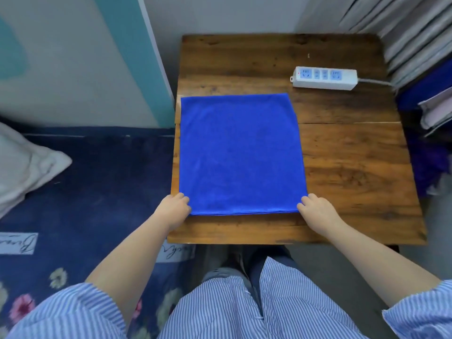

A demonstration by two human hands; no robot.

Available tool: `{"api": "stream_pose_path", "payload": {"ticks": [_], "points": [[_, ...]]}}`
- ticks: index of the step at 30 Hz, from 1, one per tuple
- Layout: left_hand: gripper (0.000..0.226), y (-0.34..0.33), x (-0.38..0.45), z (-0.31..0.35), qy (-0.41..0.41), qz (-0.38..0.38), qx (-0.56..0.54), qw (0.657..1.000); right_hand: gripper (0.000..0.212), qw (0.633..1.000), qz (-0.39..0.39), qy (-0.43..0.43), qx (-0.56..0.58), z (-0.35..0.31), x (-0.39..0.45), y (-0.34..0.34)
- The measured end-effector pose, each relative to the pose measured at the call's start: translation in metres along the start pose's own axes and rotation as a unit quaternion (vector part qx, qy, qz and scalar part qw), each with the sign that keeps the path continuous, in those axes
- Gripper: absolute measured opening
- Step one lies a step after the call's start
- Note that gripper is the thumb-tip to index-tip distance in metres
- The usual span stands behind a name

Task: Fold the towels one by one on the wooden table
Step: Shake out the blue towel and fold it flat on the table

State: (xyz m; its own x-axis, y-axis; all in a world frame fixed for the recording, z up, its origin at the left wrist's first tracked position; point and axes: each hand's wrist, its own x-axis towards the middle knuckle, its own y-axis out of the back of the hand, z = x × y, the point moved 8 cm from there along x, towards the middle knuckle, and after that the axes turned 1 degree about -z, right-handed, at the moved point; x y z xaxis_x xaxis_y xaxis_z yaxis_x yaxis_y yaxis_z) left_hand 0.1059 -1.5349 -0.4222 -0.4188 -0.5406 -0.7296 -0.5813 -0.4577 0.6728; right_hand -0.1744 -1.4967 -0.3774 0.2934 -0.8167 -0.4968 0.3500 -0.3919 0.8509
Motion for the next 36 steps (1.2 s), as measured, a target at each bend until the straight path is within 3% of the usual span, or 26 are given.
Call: {"api": "stream_pose_path", "payload": {"ticks": [3, 5, 8, 10, 13, 18, 22, 26, 31, 36], "points": [[0.028, -0.006, 0.000, 0.007, 0.009, 0.010, -0.013, 1.000, 0.047, 0.999, 0.019, -0.014, 0.031, 0.000, -0.002, -0.007], [0.028, -0.009, -0.001, 0.010, 0.015, 0.011, -0.016, 1.000, 0.042, 1.000, 0.001, -0.005, 0.005, -0.005, -0.002, -0.008], [0.029, -0.009, 0.000, 0.012, 0.002, -0.004, -0.013, 1.000, 0.020, 0.993, -0.111, -0.017, 0.018, -0.002, 0.000, -0.034], [0.035, -0.003, 0.003, 0.011, -0.023, -0.021, -0.007, 0.999, 0.032, 0.984, -0.163, -0.028, 0.066, 0.006, 0.001, -0.041], [0.042, 0.015, 0.014, 0.003, -0.029, -0.051, -0.011, 0.998, 0.040, 0.979, -0.166, -0.035, 0.114, 0.025, 0.017, -0.033], [0.032, 0.092, 0.058, -0.013, 0.027, 0.049, -0.105, 0.993, 0.035, 0.970, -0.068, -0.092, 0.215, 0.077, 0.070, 0.008], [0.026, 0.149, 0.096, -0.030, 0.104, 0.158, -0.239, 0.952, 0.027, 0.926, 0.043, -0.176, 0.330, 0.126, 0.117, 0.042], [0.029, 0.181, 0.134, -0.050, 0.165, 0.212, -0.314, 0.911, 0.024, 0.874, 0.126, -0.231, 0.409, 0.170, 0.155, 0.059], [0.044, 0.198, 0.187, -0.061, 0.174, 0.252, -0.350, 0.885, 0.027, 0.843, 0.140, -0.263, 0.447, 0.202, 0.187, 0.055], [0.058, 0.190, 0.214, -0.054, 0.202, 0.233, -0.341, 0.888, 0.026, 0.856, 0.138, -0.206, 0.453, 0.198, 0.208, 0.053]]}}
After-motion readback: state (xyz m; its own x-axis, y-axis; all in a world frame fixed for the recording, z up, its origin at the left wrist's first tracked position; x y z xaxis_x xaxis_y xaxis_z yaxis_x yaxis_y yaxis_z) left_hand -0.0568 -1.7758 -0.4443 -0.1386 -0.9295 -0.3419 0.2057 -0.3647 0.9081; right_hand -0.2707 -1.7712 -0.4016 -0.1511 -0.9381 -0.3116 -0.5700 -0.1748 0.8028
